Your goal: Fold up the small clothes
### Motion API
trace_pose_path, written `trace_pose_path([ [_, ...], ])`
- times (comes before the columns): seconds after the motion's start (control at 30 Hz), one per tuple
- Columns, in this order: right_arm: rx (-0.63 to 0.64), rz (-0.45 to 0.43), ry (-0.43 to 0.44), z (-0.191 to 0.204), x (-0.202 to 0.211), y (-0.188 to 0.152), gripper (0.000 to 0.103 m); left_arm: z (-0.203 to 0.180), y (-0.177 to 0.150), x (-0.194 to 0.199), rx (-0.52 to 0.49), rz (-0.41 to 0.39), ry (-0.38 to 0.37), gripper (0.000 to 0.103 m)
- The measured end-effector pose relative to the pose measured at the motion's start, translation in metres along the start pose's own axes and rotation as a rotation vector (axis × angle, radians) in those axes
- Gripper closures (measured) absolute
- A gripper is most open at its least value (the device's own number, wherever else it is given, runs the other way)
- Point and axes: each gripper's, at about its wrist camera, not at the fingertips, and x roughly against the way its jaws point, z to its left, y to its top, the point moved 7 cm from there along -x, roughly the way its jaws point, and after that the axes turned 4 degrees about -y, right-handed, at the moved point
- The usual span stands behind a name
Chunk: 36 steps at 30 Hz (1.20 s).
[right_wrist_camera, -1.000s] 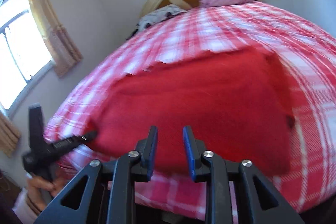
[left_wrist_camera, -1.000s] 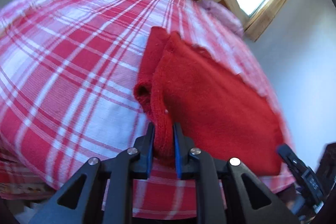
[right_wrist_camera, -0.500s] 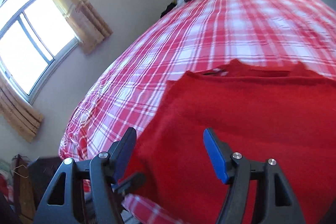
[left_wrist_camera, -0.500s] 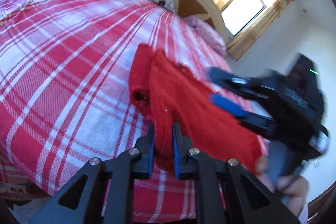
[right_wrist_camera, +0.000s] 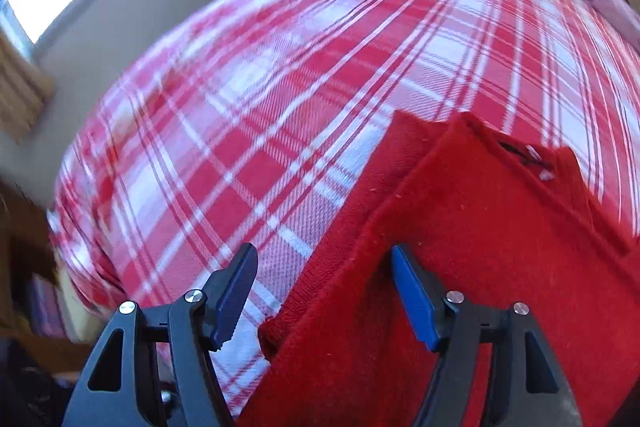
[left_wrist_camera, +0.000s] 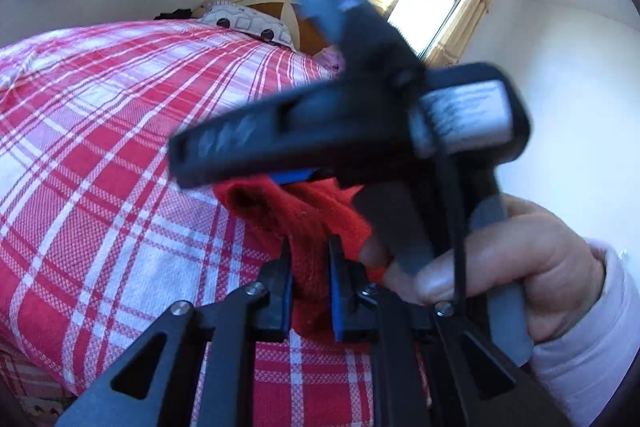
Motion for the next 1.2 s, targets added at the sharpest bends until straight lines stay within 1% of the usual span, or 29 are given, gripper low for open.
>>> trace_pose_path([
  [0.1,0.104,0.018,-0.06,0.003,-0.01,-0.004,0.033,0.004,-0.002,-0.003,0.002,0.005,0.012,0.088],
  [0.17,0.135,0.024,-0.082,0.004,-0.012,-0.005,0.034,0.004,-0.003,-0.005,0.002,0.009,0.016,0.088],
  [0.2,0.136,0.024,-0.092,0.003,-0.011,-0.005,0.045,0.004,-0.002,-0.006,0.0,0.011,0.019,0.088],
  [0.23,0.128,0.022,-0.123,-0.002,-0.009,-0.005,0.061,0.003,-0.003,-0.005,0.0,0.013,0.02,0.088],
  [0.27,0.117,0.018,-0.129,-0.006,-0.006,-0.005,0.065,0.003,-0.003,-0.005,0.004,0.016,0.02,0.088],
  [0.3,0.087,0.011,-0.099,-0.01,-0.003,-0.004,0.071,0.002,-0.002,-0.005,0.016,0.023,0.015,0.088],
  [0.33,0.034,0.0,-0.048,-0.017,0.002,-0.004,0.078,0.002,-0.001,-0.006,0.021,0.025,0.014,0.088],
  [0.4,-0.051,-0.029,0.034,-0.028,0.013,-0.005,0.082,-0.001,0.002,-0.005,0.017,0.028,0.009,0.088],
  [0.47,-0.13,-0.098,0.133,-0.039,0.029,-0.008,0.084,-0.01,0.004,-0.004,-0.005,0.027,-0.003,0.088],
  [0.53,-0.201,-0.158,0.193,-0.051,0.044,-0.013,0.085,-0.019,0.006,-0.003,-0.022,0.029,-0.015,0.088],
  [0.63,-0.36,-0.251,0.301,-0.078,0.069,-0.027,0.086,-0.036,0.007,-0.006,-0.059,0.039,-0.033,0.088],
  [0.73,-0.455,-0.344,0.365,-0.098,0.095,-0.042,0.086,-0.059,0.007,-0.009,-0.102,0.046,-0.066,0.088],
  [0.8,-0.484,-0.398,0.361,-0.111,0.112,-0.056,0.086,-0.077,0.004,-0.012,-0.136,0.056,-0.094,0.088],
  [0.93,-0.553,-0.473,0.35,-0.143,0.14,-0.09,0.086,-0.105,-0.005,-0.02,-0.189,0.078,-0.142,0.088],
  [1.0,-0.58,-0.484,0.326,-0.158,0.145,-0.108,0.086,-0.12,-0.012,-0.026,-0.216,0.097,-0.167,0.088],
  [1.1,-0.655,-0.487,0.309,-0.182,0.146,-0.138,0.086,-0.138,-0.023,-0.034,-0.257,0.122,-0.191,0.088],
  [1.2,-0.707,-0.468,0.291,-0.196,0.139,-0.163,0.086,-0.149,-0.037,-0.044,-0.283,0.164,-0.21,0.088],
])
